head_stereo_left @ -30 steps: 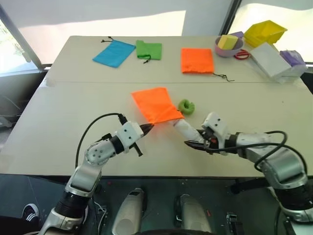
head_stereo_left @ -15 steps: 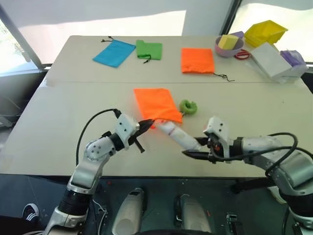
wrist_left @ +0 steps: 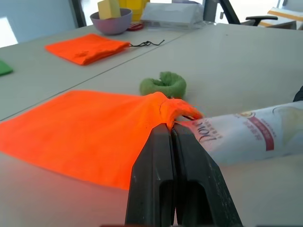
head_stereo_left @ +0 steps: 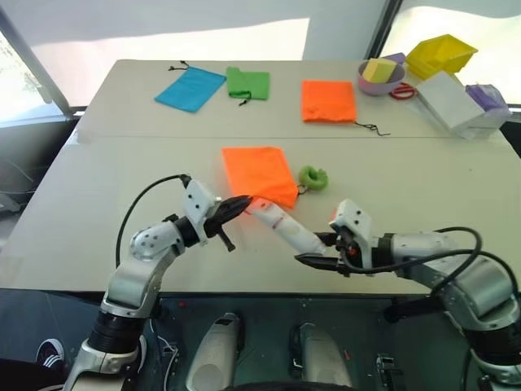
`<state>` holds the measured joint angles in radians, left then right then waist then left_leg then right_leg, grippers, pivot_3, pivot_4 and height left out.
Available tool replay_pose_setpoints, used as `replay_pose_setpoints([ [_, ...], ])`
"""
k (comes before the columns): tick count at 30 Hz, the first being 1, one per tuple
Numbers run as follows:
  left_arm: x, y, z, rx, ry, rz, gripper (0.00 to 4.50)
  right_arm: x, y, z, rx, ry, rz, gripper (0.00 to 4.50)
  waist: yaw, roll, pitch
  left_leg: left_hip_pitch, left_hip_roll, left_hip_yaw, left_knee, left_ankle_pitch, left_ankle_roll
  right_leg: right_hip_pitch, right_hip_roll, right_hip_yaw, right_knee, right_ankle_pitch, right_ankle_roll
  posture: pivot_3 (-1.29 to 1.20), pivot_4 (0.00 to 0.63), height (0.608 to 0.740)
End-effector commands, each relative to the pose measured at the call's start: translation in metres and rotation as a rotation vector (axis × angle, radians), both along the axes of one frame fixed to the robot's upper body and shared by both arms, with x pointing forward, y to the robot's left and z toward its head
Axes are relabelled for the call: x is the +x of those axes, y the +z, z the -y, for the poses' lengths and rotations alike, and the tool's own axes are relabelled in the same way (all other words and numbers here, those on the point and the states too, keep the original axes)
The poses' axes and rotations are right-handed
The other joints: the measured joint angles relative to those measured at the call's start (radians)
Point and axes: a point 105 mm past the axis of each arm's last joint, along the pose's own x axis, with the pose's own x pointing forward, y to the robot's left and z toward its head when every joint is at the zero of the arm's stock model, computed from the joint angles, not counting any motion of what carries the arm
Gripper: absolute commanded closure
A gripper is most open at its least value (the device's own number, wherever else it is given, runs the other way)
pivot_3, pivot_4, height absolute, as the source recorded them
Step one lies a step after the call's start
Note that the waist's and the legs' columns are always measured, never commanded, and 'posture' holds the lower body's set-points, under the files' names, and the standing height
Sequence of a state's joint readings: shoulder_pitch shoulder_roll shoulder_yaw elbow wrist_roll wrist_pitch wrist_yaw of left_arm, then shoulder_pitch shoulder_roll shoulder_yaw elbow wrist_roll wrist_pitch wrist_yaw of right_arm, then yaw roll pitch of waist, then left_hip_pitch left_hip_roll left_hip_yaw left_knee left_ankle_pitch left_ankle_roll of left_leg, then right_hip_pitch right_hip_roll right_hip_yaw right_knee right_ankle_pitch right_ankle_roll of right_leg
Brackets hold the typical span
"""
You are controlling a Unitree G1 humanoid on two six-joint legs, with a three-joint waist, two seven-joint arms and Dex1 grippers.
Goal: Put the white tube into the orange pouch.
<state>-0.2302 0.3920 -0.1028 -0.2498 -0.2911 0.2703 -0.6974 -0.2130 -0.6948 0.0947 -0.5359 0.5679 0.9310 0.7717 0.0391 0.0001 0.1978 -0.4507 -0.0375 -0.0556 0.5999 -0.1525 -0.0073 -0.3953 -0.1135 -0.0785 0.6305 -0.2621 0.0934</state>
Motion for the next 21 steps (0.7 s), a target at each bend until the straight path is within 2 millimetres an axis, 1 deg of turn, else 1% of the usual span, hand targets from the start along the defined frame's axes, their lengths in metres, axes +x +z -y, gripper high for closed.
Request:
replay_pose_setpoints([
  [1, -0.003, 0.006, 0.004, 0.001, -0.017, 0.034, 4.5, 0.005, 0.015, -0.007, 0.065, -0.013, 0.048, 2.67, 0.0, 0.0, 0.0, 0.0, 0.0, 0.0, 0.0, 0.0, 0.0, 0.0, 0.0, 0.0, 0.0, 0.0, 0.0, 0.0, 0.15, 0.74],
  [4, -0.004, 0.006, 0.006, -0.003, -0.026, 0.033, 4.5, 0.016, 0.014, -0.006, 0.036, -0.063, 0.094, 2.67, 0.0, 0.0, 0.0, 0.0, 0.0, 0.0, 0.0, 0.0, 0.0, 0.0, 0.0, 0.0, 0.0, 0.0, 0.0, 0.0, 0.15, 0.74],
  [5, -0.005, 0.006, 0.008, -0.002, -0.031, 0.031, 4.5, 0.022, 0.016, -0.008, 0.06, -0.085, 0.106, 2.67, 0.0, 0.0, 0.0, 0.0, 0.0, 0.0, 0.0, 0.0, 0.0, 0.0, 0.0, 0.0, 0.0, 0.0, 0.0, 0.0, 0.15, 0.74],
  [6, -0.006, 0.005, 0.009, 0.001, -0.036, 0.03, 4.5, 0.027, 0.015, -0.011, 0.045, -0.095, 0.134, 2.67, 0.0, 0.0, 0.0, 0.0, 0.0, 0.0, 0.0, -0.001, -0.001, 0.0, 0.0, 0.0, 0.0, 0.0, 0.0, 0.0, 0.15, 0.74],
  [9, -0.006, 0.005, 0.011, 0.01, -0.04, 0.036, 4.5, 0.041, 0.006, -0.014, 0.024, -0.158, 0.146, 2.67, -0.001, 0.0, 0.0, 0.0, 0.0, 0.0, 0.0, -0.001, -0.002, 0.0, 0.0, 0.0, 0.0, 0.0, 0.0, 0.0, 0.15, 0.74],
  [12, -0.005, 0.005, 0.011, 0.01, -0.038, 0.037, 4.5, 0.052, 0.006, -0.015, 0.05, -0.219, 0.153, 2.67, -0.001, 0.0, 0.0, 0.0, 0.0, 0.0, -0.001, 0.0, 0.0, -0.001, 0.001, 0.0, 0.0, 0.0, 0.0, 0.0, 0.15, 0.74],
  [16, -0.007, 0.004, 0.013, 0.009, -0.042, 0.035, 4.5, 0.05, 0.007, -0.031, 0.055, -0.173, 0.152, 2.67, -0.001, 0.0, 0.0, 0.0, 0.0, 0.0, -0.001, 0.0, 0.0, -0.001, 0.001, 0.001, 0.0, 0.002, 0.002, 0.0, 0.15, 0.74],
  [21, -0.009, 0.001, 0.018, 0.001, -0.051, 0.025, 4.5, 0.07, 0.01, -0.05, 0.061, -0.245, 0.16, 2.67, -0.006, 0.0, 0.0, 0.001, 0.0, 0.0, -0.001, 0.0, 0.0, -0.001, 0.002, 0.001, 0.001, 0.001, 0.0, 0.0, 0.15, 0.74],
])
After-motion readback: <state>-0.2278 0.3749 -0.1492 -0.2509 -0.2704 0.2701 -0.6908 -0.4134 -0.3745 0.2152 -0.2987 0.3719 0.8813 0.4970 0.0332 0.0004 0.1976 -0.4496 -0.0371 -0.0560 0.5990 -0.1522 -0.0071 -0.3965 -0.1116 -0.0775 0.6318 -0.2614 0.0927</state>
